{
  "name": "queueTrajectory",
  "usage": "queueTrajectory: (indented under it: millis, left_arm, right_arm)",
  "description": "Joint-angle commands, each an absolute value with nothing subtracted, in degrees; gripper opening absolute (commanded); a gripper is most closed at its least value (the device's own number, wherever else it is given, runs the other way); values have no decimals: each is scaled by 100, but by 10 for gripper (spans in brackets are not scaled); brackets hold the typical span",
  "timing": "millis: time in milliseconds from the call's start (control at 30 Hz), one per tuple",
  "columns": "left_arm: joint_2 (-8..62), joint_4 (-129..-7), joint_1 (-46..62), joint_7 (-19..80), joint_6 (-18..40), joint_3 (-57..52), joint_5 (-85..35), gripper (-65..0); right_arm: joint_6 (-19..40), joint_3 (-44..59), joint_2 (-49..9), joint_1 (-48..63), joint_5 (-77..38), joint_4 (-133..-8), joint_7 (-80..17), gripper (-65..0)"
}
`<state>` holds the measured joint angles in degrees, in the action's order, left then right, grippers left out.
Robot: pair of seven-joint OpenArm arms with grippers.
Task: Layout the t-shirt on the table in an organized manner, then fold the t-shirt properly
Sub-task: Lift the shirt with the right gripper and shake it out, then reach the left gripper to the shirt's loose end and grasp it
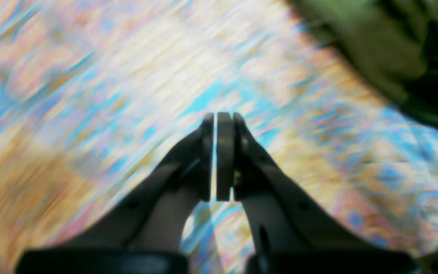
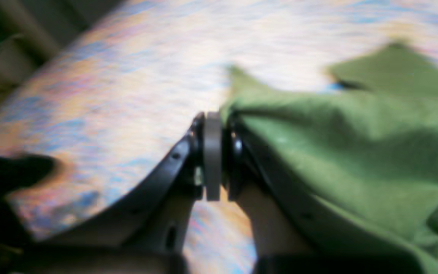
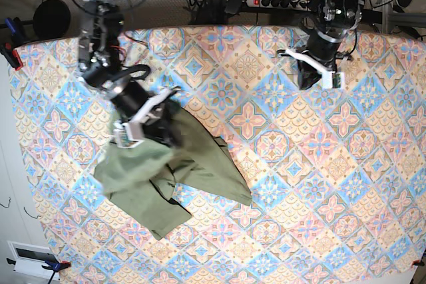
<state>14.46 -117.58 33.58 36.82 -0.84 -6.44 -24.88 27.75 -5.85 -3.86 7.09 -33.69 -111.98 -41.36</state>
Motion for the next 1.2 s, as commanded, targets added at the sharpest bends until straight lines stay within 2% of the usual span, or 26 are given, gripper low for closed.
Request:
queueTrajectory:
  millis: [0, 267, 500, 600, 833, 967, 1167]
  left_arm:
    - [1499, -11855, 3336, 3512, -31, -716, -2519, -627]
    - [1815, -11855, 3495, 3512, -31, -910, -2527, -629]
    - [1780, -11776, 3530, 3512, -31, -910, -2527, -631]
    - [1780, -11714, 3530, 3512, -31, -901, -2527, -631]
    - [1780, -11697, 3512, 3495, -31, -884, -2527, -631]
    - [1771, -11705, 3275, 3512, -31, -857, -2563, -629]
    - [1789, -11705, 2730, 3512, -31, -426, -2519, -626]
  right_arm:
    - [2835, -831, -233, 444, -3354, -11222, -3934, -639]
    - [2835, -2519, 900, -734, -1560, -10132, -3934, -639]
    - [3037, -2598, 900, -2246, -1411, -8963, -3899, -640]
    - [3046, -2255, 900, -2993, -1420, -8541, -3899, -640]
    - [3081, -497, 892, -4426, -1446, -7820, -3925, -641]
    - [3064, 48, -48, -4787, -1437, -7626, -3925, -641]
    - [3046, 1174, -1376, -4681, -1446, -7653, -3916, -641]
